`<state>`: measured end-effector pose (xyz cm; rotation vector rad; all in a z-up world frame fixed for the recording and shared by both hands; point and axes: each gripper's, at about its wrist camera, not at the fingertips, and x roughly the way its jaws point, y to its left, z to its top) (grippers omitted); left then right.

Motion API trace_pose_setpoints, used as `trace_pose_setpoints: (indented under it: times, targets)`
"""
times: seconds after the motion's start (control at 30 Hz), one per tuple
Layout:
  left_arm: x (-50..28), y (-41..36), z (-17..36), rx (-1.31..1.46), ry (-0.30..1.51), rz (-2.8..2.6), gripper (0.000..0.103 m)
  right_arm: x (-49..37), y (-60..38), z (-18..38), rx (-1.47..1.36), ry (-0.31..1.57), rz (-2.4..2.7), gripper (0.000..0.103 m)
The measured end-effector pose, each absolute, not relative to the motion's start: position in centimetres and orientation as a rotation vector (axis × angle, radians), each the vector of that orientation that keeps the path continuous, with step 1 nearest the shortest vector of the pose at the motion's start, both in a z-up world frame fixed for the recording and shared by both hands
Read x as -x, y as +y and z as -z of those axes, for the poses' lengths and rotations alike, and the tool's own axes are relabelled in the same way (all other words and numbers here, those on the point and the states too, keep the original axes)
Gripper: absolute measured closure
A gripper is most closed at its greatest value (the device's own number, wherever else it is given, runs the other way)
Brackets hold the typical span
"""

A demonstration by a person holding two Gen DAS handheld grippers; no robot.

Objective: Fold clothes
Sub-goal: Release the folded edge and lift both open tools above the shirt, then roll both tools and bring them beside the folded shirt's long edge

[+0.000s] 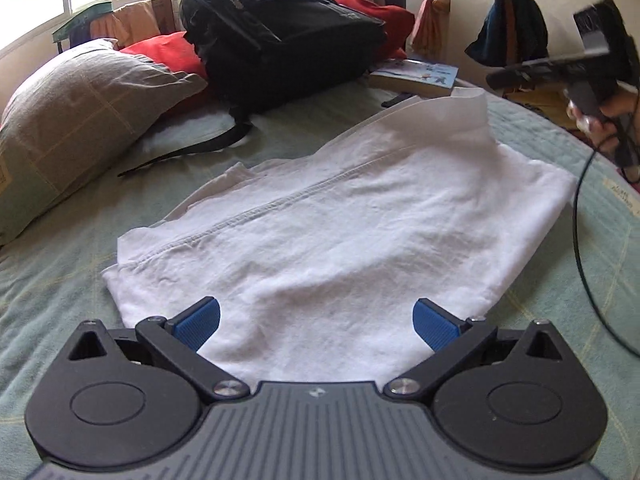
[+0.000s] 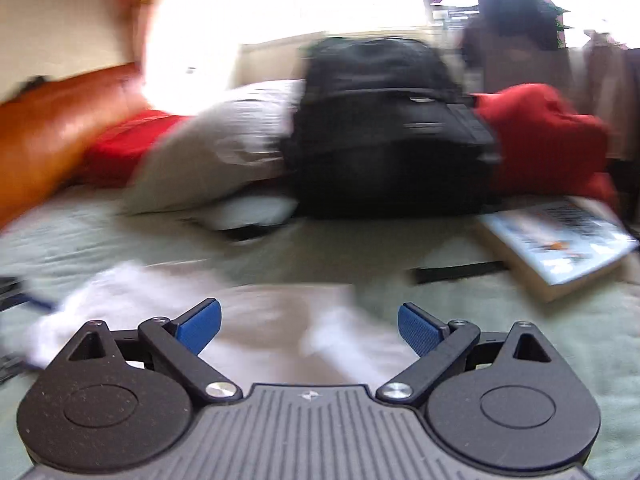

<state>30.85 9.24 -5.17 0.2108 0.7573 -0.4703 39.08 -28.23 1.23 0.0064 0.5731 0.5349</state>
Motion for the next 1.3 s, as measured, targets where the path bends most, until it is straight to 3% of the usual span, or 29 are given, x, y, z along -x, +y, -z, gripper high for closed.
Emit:
trace_pose_setpoints:
  times: [0.17,0.3,0.4,0.73,0.97,1.3]
  targets:
    - [-30.5,8.9,6.1,-0.204,0.783,0.479,0.001,-38.8,-26.4,1.7,0.035,0.659,-0.674,0.005]
    - [-30.1,9.3,6.8,-0.211,0.795,0.451,0.001,-42.4,-27.3,4.3,-0.004,0.752,-0.545,0.011]
    - [-29.3,10.4,6.9,-0.197,0.795,0.412,0.001,-43.3,-29.7,4.9,-0.073,0.791,-0.453,0.037]
    - [-28.0,10.9,5.7,-0.159,0.749,0.41,0.001,-34.2,-34.9,5.0,-0.203,0.797,-0.381,0.064]
    - [-27.2,10.5,5.8,-0.157,0.758,0.399,0.001,-31.1,-35.0,5.8,-0.248,0.806,-0.363,0.098]
    - [-26.6,12.1,6.5,-0.153,0.838,0.372,0.002,-28.4,-35.6,5.5,-0.224,0.829,-0.36,0.097]
